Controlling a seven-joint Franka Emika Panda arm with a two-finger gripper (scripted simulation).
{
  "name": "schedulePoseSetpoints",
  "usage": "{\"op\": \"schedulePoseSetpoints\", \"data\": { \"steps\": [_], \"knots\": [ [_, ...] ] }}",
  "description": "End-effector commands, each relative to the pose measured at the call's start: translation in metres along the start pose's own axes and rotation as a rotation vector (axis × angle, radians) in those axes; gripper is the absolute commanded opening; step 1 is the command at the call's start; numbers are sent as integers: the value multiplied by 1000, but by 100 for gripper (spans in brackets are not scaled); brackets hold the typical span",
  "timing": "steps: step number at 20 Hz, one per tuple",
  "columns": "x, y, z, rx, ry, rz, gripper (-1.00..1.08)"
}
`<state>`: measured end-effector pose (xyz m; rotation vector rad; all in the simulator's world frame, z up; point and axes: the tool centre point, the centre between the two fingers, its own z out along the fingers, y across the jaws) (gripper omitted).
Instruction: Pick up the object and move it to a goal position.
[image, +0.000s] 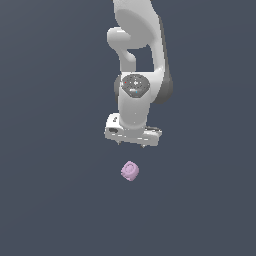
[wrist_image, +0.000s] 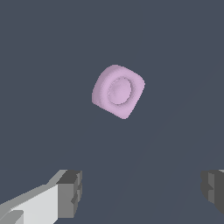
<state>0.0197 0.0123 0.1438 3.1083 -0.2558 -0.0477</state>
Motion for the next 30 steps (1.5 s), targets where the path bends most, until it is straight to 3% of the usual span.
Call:
{"op": "schedulePoseSetpoints", "data": {
  "steps": [1,15,30],
  "knots": [
    [11,-1,6,5,3,64,100],
    [65,-10,43,27,18,408,100],
    [75,-12,58,31,21,477,100]
  ]
}}
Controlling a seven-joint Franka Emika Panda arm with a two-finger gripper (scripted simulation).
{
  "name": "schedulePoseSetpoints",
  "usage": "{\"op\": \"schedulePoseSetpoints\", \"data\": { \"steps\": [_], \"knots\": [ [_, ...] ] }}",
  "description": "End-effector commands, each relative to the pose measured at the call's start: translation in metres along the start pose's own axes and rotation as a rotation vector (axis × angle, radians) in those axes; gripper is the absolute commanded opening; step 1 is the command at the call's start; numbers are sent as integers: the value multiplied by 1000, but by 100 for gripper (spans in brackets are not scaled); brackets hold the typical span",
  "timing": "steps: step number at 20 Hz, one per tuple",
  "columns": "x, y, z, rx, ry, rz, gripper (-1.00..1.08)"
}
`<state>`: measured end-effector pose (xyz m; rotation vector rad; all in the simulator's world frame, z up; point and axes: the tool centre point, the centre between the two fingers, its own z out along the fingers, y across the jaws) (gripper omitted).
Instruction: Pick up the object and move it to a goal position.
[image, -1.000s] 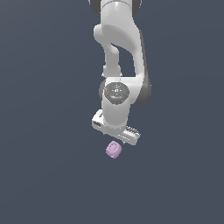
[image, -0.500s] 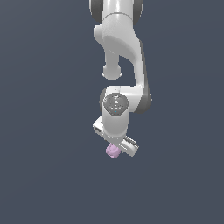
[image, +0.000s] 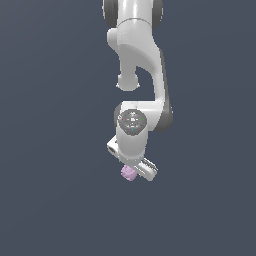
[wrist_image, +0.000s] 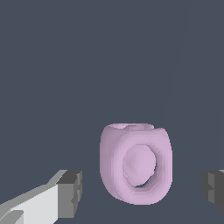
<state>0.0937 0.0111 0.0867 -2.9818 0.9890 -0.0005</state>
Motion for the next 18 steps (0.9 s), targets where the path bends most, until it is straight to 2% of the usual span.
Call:
{"op": "schedulePoseSetpoints", "data": {
  "steps": [1,8,14,15,18],
  "knots": [
    [0,0,8,-1,-1,0,100],
    [-1,1,43,0,0,4,100],
    [1,0,47,0,0,5,100],
    [1,0,47,0,0,5,-100],
    [1,0,47,0,0,5,-100]
  ]
}}
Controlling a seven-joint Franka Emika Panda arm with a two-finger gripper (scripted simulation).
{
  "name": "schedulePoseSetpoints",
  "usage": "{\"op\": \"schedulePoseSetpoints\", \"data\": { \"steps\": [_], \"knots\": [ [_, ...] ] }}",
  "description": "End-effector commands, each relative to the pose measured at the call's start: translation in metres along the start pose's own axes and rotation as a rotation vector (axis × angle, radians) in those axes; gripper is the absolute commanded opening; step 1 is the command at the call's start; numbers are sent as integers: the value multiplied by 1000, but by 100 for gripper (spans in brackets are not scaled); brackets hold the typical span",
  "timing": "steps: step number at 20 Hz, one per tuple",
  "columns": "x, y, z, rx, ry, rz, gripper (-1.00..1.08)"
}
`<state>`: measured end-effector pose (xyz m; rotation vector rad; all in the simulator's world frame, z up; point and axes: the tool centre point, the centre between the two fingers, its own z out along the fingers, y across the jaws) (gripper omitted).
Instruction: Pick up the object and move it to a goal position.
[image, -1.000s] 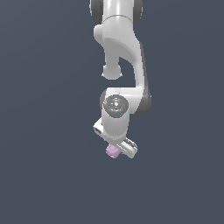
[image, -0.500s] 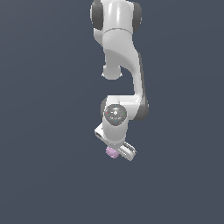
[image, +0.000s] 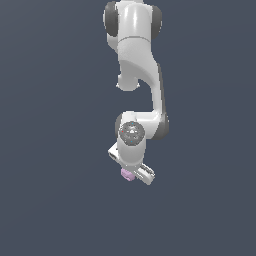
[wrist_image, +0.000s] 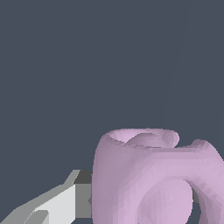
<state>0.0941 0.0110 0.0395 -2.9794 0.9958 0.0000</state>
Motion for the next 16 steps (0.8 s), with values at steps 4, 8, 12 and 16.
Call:
{"op": "schedulePoseSetpoints", "data": {
  "steps": [4,8,12,16],
  "knots": [
    [0,0,0,0,0,0,-100],
    [0,0,0,0,0,0,-100],
    [2,2,-7,2,2,-5,-100],
    [6,8,-25,6,7,-15,-100]
  ]
}}
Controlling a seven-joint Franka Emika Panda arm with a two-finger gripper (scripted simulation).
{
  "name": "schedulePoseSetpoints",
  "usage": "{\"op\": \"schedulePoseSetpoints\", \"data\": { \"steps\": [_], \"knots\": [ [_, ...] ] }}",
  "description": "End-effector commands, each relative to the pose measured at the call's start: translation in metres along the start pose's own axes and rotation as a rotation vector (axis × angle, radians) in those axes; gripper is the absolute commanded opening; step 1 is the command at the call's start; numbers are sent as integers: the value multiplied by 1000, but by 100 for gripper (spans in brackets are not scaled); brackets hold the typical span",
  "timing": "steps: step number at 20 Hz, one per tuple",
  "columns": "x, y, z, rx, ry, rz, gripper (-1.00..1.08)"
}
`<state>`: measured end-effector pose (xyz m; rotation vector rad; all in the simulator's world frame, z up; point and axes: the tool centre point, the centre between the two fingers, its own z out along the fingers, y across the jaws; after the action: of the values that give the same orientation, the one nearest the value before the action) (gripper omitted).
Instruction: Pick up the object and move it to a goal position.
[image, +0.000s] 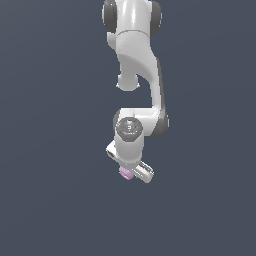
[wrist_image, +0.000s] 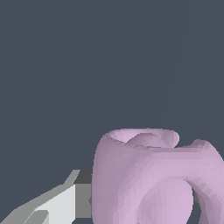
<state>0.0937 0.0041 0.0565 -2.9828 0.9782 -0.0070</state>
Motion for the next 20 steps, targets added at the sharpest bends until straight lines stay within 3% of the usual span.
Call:
{"op": "schedulePoseSetpoints", "data": {
  "steps": [1,20],
  "knots": [
    [4,4,-14,4,5,-7,-100],
    [54,69,-218,57,62,-127,-100]
  ]
}}
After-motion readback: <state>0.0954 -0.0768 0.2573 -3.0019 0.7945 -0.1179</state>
